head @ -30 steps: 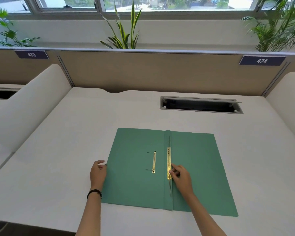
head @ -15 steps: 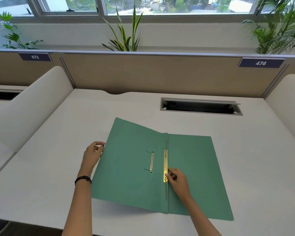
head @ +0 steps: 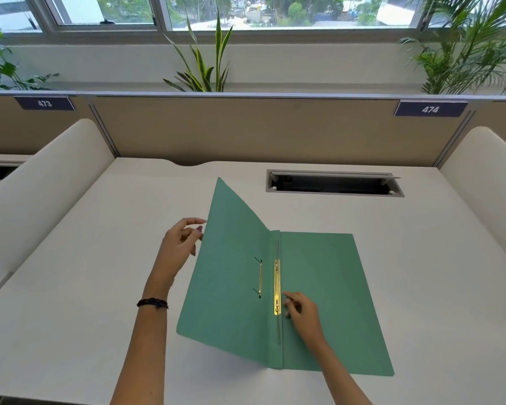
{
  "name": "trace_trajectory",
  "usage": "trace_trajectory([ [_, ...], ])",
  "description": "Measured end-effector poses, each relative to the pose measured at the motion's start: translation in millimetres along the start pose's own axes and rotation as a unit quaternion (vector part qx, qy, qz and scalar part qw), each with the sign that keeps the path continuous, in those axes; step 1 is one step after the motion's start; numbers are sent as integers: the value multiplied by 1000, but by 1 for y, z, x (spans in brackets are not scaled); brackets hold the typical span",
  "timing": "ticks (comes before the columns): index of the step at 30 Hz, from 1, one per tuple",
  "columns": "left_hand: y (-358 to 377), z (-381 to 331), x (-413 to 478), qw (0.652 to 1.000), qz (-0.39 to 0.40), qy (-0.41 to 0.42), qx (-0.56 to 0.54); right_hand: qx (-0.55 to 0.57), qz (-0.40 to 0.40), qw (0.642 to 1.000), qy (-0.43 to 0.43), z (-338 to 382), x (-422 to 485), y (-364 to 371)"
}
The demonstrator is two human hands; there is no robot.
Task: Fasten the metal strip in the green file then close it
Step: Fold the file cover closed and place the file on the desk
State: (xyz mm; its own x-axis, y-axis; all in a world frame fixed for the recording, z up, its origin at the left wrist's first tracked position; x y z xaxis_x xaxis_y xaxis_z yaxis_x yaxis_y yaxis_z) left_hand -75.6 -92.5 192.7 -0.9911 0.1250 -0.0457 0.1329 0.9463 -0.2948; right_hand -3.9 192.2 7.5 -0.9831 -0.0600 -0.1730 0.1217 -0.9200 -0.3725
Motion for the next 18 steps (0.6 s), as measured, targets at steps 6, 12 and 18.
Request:
trace_trajectory([
  [6, 49, -16, 6, 996, 92, 9, -6, 72, -65, 995, -15, 20, -3, -37],
  [12, 96, -25, 6, 989, 145, 20, -16, 141, -129, 979, -67, 68, -15, -93],
  [18, 148, -17, 1, 970, 242, 8, -15, 169, -149, 965, -134, 124, -38, -130],
])
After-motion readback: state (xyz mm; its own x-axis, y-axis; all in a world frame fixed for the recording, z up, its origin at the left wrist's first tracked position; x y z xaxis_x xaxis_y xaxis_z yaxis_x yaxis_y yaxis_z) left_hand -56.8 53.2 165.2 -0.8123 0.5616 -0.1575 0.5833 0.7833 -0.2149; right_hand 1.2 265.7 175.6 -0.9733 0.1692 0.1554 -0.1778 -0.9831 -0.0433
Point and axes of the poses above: each hand's wrist, its own x-axis towards the middle knuckle, its own y-axis out of the palm, z = x × y, the point moved 8 cm from there along x, towards the middle knuckle, and after that the axes turned 12 degrees about z, right-handed, at the moved point
